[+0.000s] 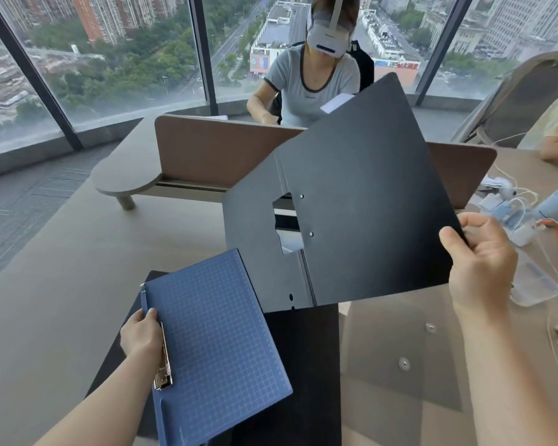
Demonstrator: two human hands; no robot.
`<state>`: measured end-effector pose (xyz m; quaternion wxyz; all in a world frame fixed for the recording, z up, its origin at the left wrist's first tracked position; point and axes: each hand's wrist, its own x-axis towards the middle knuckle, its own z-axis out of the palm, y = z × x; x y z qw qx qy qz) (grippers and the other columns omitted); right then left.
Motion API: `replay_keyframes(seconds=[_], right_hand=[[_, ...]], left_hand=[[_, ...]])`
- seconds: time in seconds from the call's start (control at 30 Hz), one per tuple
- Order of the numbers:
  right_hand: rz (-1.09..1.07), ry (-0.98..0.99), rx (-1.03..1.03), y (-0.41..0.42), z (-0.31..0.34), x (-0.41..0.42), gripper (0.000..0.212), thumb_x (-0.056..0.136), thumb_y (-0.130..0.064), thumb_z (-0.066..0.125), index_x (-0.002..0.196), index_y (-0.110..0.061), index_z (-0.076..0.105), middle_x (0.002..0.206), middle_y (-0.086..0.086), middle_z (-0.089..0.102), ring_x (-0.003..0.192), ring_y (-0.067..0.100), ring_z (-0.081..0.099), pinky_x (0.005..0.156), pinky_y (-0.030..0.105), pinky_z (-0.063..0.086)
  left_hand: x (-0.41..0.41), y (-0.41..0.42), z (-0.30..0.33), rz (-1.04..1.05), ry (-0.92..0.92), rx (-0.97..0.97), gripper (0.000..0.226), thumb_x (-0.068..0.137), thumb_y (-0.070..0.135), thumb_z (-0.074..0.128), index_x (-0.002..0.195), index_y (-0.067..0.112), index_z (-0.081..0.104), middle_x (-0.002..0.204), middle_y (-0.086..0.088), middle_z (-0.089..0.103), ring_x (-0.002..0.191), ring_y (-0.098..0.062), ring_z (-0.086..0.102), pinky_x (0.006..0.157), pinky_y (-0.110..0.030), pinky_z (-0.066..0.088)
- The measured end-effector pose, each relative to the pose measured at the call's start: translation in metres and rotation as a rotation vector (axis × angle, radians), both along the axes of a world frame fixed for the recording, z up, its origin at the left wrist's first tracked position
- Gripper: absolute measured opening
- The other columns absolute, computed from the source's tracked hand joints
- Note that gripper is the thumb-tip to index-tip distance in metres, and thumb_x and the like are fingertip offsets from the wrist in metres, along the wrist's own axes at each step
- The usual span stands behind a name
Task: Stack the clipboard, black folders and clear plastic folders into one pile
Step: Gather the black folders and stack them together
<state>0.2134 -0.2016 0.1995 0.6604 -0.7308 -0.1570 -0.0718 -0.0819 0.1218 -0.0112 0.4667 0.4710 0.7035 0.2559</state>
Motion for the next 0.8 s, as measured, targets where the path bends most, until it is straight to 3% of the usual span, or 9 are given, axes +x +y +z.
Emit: replay_keyframes(seconds=[0.07,0.17,0.3,0.4,0.47,0.57,0.63,0.73,0.8], right_hand=[[0.014,-0.02,0.018,0.0,0.005,0.001,0.028,0.087,-0.003,0.062,0.079,-0.029,0.06,0.06,-0.021,0.063,0.06,0.0,0.053,0.065,0.012,0.042],[0.037,-0.018,-0.003,0.001,0.008,0.002,0.025,0.088,-0.006,0.062,0.08,-0.03,0.063,0.067,-0.016,0.066,0.07,0.01,0.058,0.074,0.03,0.048],[0.075,0.018,-0.001,0.007,0.002,-0.002,0.018,0.086,-0.012,0.063,0.081,-0.029,0.065,0.083,0.01,0.07,0.089,0.04,0.063,0.087,0.055,0.053],[0.103,0.07,0.003,0.011,-0.003,-0.007,0.01,0.083,-0.018,0.063,0.084,-0.027,0.066,0.087,0.017,0.07,0.094,0.045,0.063,0.088,0.064,0.05],[0.109,0.075,-0.003,0.014,-0.004,-0.011,0.01,0.084,-0.015,0.063,0.084,-0.025,0.065,0.08,0.008,0.069,0.089,0.042,0.064,0.087,0.06,0.053],[0.119,0.1,0.025,0.018,-0.008,-0.014,0.021,0.09,-0.005,0.061,0.083,-0.025,0.063,0.07,-0.008,0.069,0.074,0.018,0.066,0.075,0.037,0.056],[0.122,0.127,0.04,0.02,-0.01,-0.016,0.026,0.091,-0.003,0.06,0.082,-0.028,0.063,0.069,-0.011,0.07,0.071,0.01,0.066,0.07,0.026,0.054],[0.121,0.157,0.06,0.023,-0.012,-0.019,0.033,0.091,-0.003,0.059,0.077,-0.032,0.066,0.07,-0.011,0.071,0.07,0.009,0.066,0.065,0.02,0.054],[0.127,0.171,0.071,0.024,-0.012,-0.021,0.036,0.091,-0.002,0.059,0.076,-0.034,0.067,0.071,-0.011,0.072,0.07,0.009,0.066,0.063,0.02,0.055]], left_hand=[[-0.003,0.003,-0.001,-0.002,0.033,0.008,0.03,0.095,0.021,0.053,0.116,0.01,0.071,0.116,-0.015,0.069,0.107,-0.04,0.06,0.096,-0.045,0.045],[-0.003,0.006,-0.003,-0.033,0.063,0.028,0.022,0.093,0.023,0.053,0.102,0.012,0.07,0.107,-0.016,0.071,0.102,-0.041,0.062,0.093,-0.048,0.048],[0.002,0.006,-0.009,-0.085,0.106,0.044,0.027,0.094,0.025,0.053,0.109,0.008,0.069,0.108,-0.012,0.072,0.106,-0.043,0.062,0.096,-0.049,0.048],[0.006,0.004,-0.011,-0.121,0.124,0.045,0.026,0.097,0.021,0.051,0.109,0.005,0.068,0.109,-0.015,0.071,0.102,-0.042,0.061,0.089,-0.044,0.046],[0.008,0.004,-0.013,-0.161,0.13,0.02,0.023,0.098,0.016,0.05,0.109,0.005,0.067,0.107,-0.016,0.068,0.095,-0.038,0.058,0.082,-0.039,0.041],[0.006,0.01,-0.025,-0.235,0.173,-0.023,0.026,0.095,0.012,0.05,0.11,-0.005,0.064,0.108,-0.023,0.068,0.093,-0.041,0.06,0.076,-0.041,0.04],[0.005,0.013,-0.031,-0.275,0.201,-0.036,0.025,0.094,0.012,0.052,0.105,-0.006,0.064,0.106,-0.027,0.068,0.087,-0.04,0.059,0.073,-0.041,0.041],[0.004,0.014,-0.035,-0.297,0.251,-0.062,0.023,0.092,0.013,0.055,0.096,-0.007,0.064,0.1,-0.027,0.067,0.082,-0.039,0.058,0.07,-0.041,0.044],[0.004,0.015,-0.036,-0.313,0.324,-0.092,0.022,0.088,0.018,0.057,0.091,-0.003,0.064,0.102,-0.027,0.067,0.089,-0.044,0.061,0.081,-0.047,0.051]])
